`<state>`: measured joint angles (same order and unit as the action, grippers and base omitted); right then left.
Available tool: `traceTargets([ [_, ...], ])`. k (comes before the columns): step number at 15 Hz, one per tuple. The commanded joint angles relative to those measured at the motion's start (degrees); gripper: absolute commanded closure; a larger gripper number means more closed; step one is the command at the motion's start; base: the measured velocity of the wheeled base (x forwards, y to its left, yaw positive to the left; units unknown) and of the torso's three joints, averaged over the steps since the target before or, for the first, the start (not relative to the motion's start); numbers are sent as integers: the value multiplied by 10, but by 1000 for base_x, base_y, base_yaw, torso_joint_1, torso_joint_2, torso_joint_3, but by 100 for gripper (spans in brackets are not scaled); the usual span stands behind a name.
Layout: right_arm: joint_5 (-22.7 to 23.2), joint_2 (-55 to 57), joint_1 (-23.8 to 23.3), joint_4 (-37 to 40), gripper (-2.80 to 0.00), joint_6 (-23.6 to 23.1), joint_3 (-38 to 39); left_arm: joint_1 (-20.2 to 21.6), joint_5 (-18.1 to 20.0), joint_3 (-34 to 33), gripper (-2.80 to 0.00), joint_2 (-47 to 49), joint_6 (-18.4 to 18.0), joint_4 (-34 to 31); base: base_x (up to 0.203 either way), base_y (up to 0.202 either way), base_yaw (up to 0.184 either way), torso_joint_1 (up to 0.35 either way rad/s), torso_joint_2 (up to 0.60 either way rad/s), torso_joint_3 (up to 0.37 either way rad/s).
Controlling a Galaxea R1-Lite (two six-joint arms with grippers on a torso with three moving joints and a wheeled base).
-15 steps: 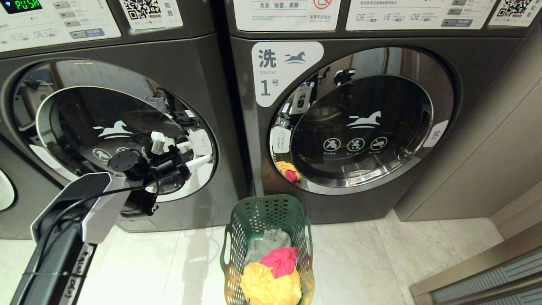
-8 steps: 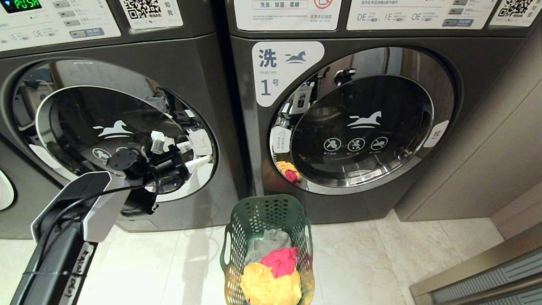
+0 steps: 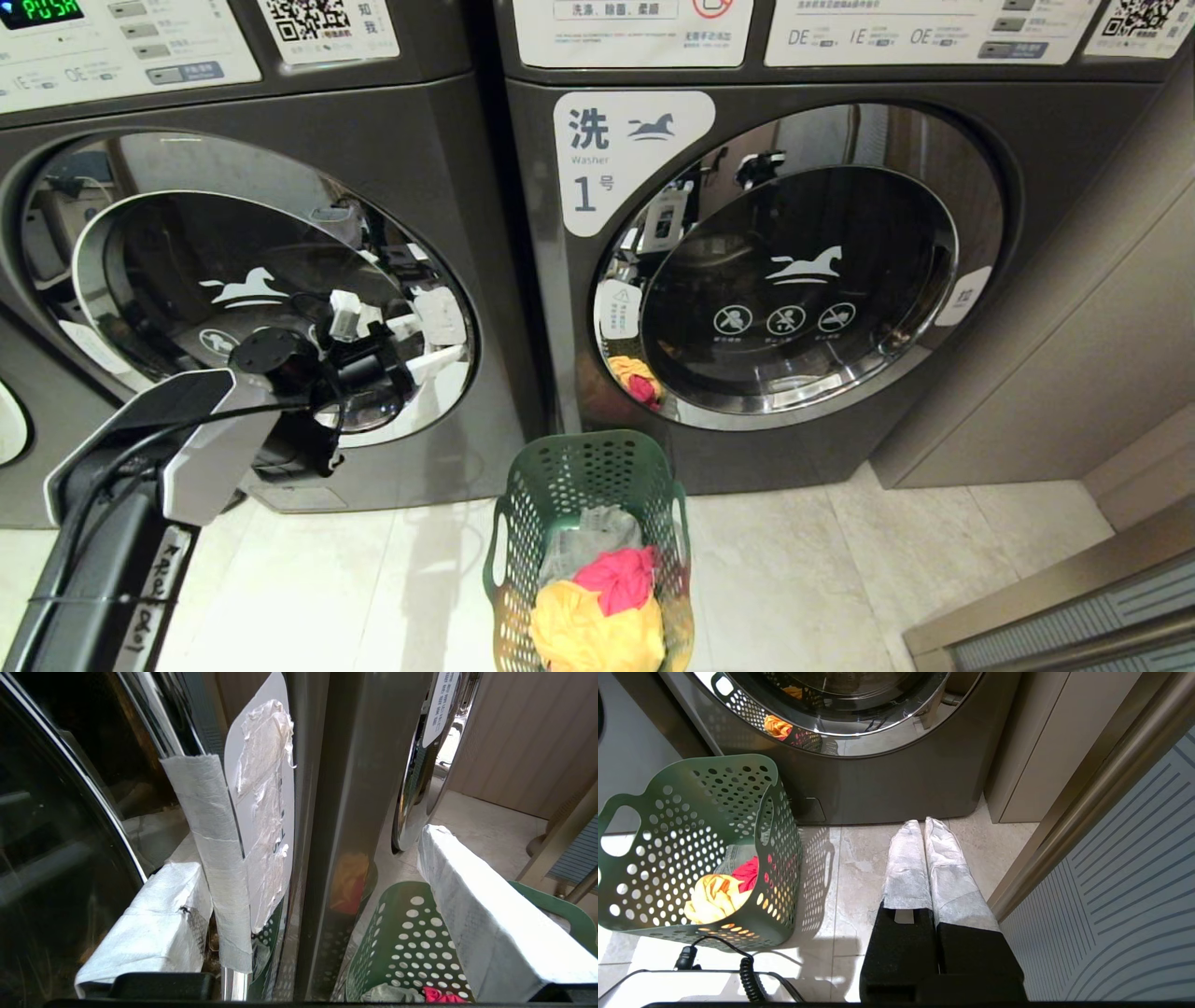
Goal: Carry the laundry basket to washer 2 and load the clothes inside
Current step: Open the lid of the washing machine
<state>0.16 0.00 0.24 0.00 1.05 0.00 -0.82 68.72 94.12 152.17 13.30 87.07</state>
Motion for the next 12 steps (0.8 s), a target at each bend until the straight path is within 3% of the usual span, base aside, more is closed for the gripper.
traceTargets([
  [1, 0, 0, 0, 0, 0, 0, 0, -7, 20, -53, -280, -33, -14, 6, 0, 0, 0, 0, 0, 0],
  [7, 0, 0, 0, 0, 0, 0, 0, -5, 15, -94, -280, -48, -27, 6, 0, 0, 0, 0, 0, 0],
  [12, 0, 0, 0, 0, 0, 0, 0, 51, 12, -89, -280, -34, -22, 6, 0, 0, 0, 0, 0, 0],
])
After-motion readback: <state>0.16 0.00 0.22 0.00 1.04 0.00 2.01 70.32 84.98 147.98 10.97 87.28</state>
